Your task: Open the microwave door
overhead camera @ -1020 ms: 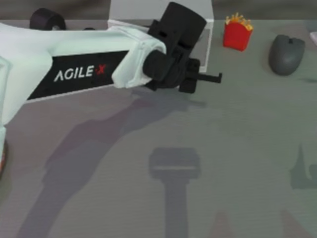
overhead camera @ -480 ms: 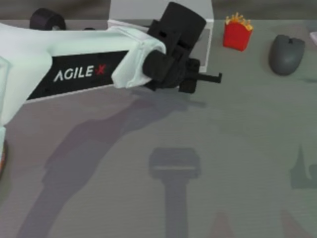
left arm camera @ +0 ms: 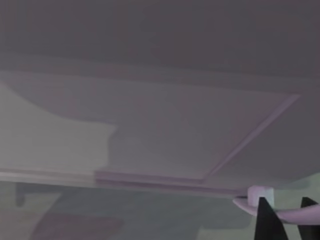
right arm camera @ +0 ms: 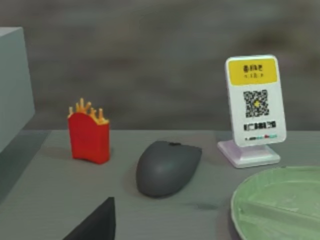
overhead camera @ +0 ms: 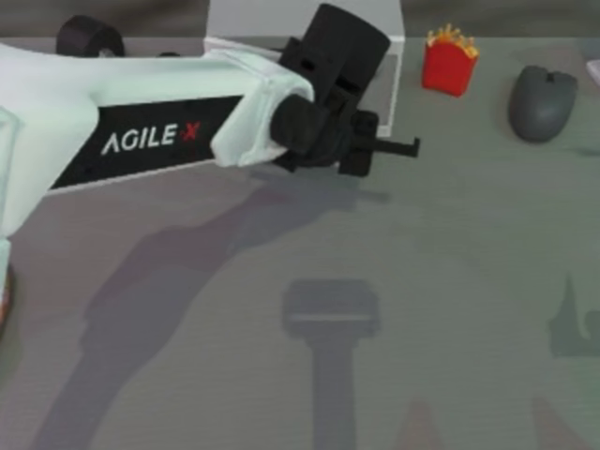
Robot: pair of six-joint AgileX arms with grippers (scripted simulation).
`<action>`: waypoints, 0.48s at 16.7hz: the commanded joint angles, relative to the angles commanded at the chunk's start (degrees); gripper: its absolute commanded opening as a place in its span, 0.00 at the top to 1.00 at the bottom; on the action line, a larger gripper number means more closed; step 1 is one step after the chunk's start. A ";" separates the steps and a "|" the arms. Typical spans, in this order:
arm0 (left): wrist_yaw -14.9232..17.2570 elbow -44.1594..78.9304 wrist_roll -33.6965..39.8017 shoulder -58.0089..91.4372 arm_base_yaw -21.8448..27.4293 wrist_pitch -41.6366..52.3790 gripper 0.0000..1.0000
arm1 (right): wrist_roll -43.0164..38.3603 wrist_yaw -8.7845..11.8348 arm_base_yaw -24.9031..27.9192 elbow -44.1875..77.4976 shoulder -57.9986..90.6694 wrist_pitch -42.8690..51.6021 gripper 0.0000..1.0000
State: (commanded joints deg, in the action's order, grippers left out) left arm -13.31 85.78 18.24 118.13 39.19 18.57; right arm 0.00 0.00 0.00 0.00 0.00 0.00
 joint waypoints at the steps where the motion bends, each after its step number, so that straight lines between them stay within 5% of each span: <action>1: 0.00 0.00 0.00 0.00 0.00 0.00 1.00 | 0.00 0.00 0.00 0.00 0.00 0.00 0.00; 8: 1.48 -2.13 -1.86 -1.37 -0.40 -1.17 1.00 | 0.00 0.00 0.00 0.00 0.00 0.00 0.00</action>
State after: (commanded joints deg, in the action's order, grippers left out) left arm -11.83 83.65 16.38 116.76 38.79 17.39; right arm 0.00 0.00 0.00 0.00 0.00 0.00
